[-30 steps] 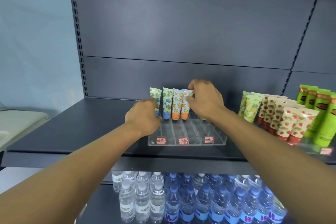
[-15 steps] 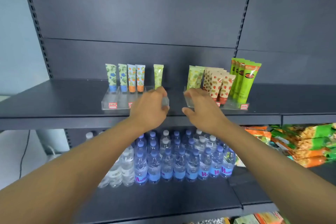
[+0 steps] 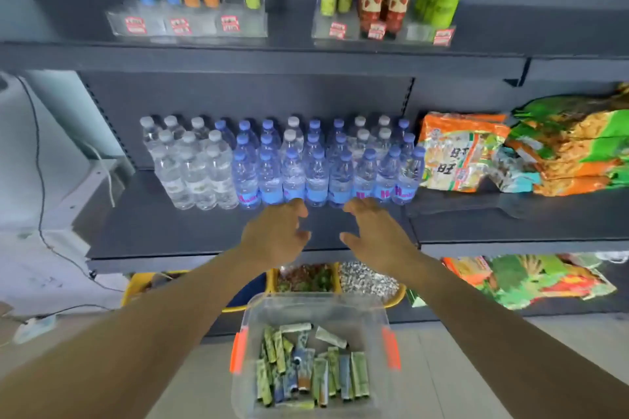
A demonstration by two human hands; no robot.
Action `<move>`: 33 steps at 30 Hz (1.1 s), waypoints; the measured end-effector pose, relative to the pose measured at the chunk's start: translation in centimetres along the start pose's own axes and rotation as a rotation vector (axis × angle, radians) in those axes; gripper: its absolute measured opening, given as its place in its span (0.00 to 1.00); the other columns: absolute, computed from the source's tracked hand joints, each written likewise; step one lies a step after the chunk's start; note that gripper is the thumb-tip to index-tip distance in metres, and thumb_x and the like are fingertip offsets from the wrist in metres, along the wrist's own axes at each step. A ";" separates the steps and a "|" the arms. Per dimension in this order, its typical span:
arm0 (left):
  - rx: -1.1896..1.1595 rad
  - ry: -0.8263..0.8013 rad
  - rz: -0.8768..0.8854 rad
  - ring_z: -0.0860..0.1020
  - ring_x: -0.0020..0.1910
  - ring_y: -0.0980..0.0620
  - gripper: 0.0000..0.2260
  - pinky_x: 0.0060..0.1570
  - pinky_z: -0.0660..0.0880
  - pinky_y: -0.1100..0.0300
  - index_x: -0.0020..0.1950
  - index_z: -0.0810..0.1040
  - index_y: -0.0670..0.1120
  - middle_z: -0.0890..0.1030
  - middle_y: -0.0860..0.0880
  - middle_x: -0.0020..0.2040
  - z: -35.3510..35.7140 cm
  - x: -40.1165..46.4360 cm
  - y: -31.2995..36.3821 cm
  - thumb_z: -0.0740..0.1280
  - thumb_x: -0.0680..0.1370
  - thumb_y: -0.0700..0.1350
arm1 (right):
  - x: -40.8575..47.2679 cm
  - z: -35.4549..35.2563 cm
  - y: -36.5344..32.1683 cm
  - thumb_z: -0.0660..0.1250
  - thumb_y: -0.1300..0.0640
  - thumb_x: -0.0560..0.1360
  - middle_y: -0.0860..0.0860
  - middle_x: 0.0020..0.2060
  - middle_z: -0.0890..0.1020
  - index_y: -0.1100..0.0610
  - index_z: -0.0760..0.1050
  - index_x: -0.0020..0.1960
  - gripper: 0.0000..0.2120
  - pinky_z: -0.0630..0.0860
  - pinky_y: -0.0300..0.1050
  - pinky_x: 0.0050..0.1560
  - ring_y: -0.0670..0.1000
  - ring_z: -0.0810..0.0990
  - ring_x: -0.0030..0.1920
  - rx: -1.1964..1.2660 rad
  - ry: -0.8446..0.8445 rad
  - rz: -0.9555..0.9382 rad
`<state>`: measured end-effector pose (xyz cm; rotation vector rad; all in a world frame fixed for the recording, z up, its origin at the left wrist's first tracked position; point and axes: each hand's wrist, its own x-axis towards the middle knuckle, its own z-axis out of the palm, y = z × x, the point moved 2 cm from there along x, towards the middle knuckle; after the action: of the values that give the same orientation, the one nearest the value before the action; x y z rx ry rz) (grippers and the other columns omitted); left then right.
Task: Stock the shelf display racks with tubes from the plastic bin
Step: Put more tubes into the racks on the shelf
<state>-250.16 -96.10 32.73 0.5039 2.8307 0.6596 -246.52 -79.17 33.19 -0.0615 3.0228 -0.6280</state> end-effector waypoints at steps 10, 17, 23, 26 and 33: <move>-0.001 -0.331 -0.139 0.76 0.58 0.43 0.18 0.56 0.74 0.48 0.65 0.69 0.45 0.78 0.43 0.59 16.0 -0.7 -10.0 0.65 0.77 0.47 | -3.2 16.5 7.2 0.64 0.55 0.76 0.57 0.60 0.71 0.59 0.66 0.67 0.21 0.73 0.49 0.58 0.57 0.73 0.60 0.022 -0.296 0.227; -0.026 -0.473 -0.229 0.78 0.55 0.45 0.14 0.53 0.76 0.51 0.61 0.71 0.46 0.80 0.45 0.56 25.6 -1.5 -16.4 0.64 0.76 0.46 | -4.9 26.5 12.3 0.64 0.57 0.77 0.58 0.58 0.73 0.59 0.66 0.66 0.19 0.73 0.47 0.57 0.58 0.74 0.59 0.028 -0.478 0.398; -0.038 -0.567 -0.307 0.78 0.53 0.42 0.16 0.50 0.77 0.52 0.64 0.69 0.45 0.79 0.43 0.57 35.2 -1.0 -18.8 0.64 0.76 0.45 | -5.2 34.1 17.8 0.64 0.61 0.76 0.58 0.57 0.74 0.60 0.66 0.65 0.18 0.72 0.47 0.56 0.58 0.74 0.60 0.045 -0.543 0.511; -0.051 -0.548 -0.343 0.77 0.57 0.42 0.18 0.51 0.75 0.55 0.66 0.68 0.44 0.78 0.42 0.60 40.4 0.0 -19.9 0.64 0.76 0.45 | -5.0 38.3 20.5 0.63 0.61 0.76 0.58 0.58 0.76 0.61 0.66 0.65 0.19 0.71 0.46 0.56 0.58 0.74 0.60 0.058 -0.566 0.542; -0.033 -0.392 -0.396 0.74 0.57 0.39 0.18 0.52 0.73 0.50 0.63 0.68 0.37 0.75 0.36 0.58 49.3 3.6 -22.3 0.65 0.76 0.40 | -3.7 47.3 24.1 0.65 0.63 0.74 0.58 0.55 0.77 0.59 0.63 0.62 0.18 0.68 0.46 0.44 0.60 0.77 0.56 0.078 -0.575 0.670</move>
<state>-247.04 -94.27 -21.36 0.0475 2.4393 0.4663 -240.68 -75.65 -19.58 0.6268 2.2534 -0.5308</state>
